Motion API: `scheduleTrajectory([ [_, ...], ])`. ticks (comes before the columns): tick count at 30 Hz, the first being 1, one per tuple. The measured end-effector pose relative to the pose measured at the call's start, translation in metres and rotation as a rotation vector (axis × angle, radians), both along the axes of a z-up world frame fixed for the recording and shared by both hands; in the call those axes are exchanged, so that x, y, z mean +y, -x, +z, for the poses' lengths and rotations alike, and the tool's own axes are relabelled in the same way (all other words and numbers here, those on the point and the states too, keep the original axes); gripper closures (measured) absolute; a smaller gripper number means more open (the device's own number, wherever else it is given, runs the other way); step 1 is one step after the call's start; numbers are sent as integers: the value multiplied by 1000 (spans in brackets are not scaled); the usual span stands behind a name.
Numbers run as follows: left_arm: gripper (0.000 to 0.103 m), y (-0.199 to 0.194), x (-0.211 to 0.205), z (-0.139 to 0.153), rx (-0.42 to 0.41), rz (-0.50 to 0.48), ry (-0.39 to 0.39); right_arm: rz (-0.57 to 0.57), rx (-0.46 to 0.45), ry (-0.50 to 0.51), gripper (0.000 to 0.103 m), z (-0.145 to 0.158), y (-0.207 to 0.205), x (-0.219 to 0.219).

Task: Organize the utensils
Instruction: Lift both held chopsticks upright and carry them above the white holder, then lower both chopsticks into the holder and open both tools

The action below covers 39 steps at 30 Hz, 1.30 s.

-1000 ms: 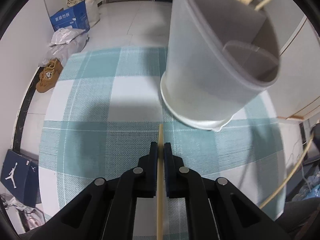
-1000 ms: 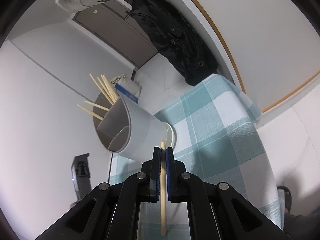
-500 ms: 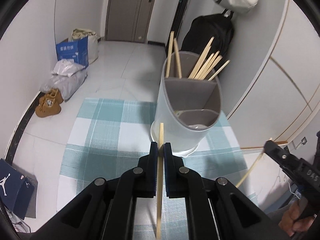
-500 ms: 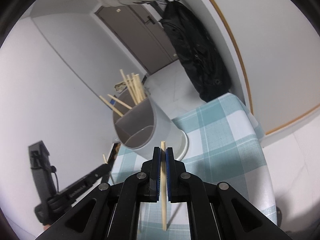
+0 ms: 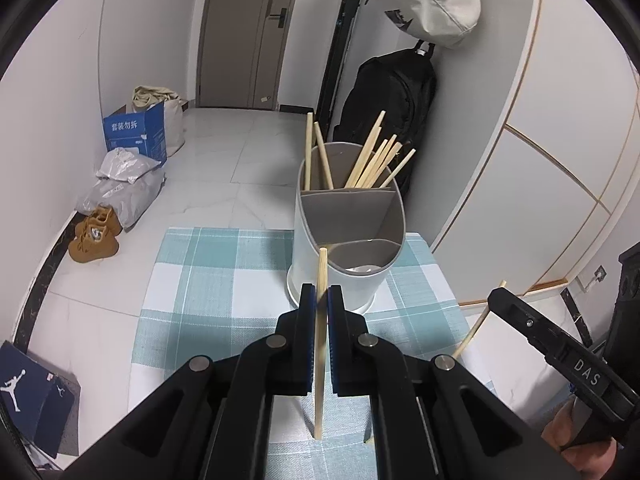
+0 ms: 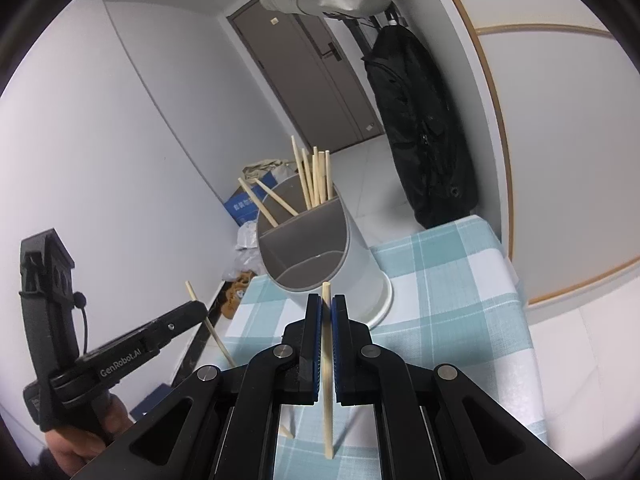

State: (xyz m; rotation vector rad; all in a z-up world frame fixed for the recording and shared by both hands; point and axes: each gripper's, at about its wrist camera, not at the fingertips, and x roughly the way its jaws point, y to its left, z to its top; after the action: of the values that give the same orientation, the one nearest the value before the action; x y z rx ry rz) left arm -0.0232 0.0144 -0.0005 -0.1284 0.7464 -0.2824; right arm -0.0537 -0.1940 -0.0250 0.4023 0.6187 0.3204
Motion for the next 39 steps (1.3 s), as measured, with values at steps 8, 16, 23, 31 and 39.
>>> scheduleTrajectory([
  [8,101,2,-4,11,-11,-27,-16,-7,-14,-2,99,6,4,2],
  [16,101,-3,-8,34,-23,-39,-13,-10,-62,-15,99,30,1,4],
  [23,101,-23,-10,68,-33,-47,3,-15,-91,-32,99,61,-19,0],
  [31,101,-52,-10,105,-70,-45,26,-14,-138,-26,99,104,-59,-1],
  [39,101,-86,-8,125,-103,-23,52,4,-195,-3,99,137,-101,3],
])
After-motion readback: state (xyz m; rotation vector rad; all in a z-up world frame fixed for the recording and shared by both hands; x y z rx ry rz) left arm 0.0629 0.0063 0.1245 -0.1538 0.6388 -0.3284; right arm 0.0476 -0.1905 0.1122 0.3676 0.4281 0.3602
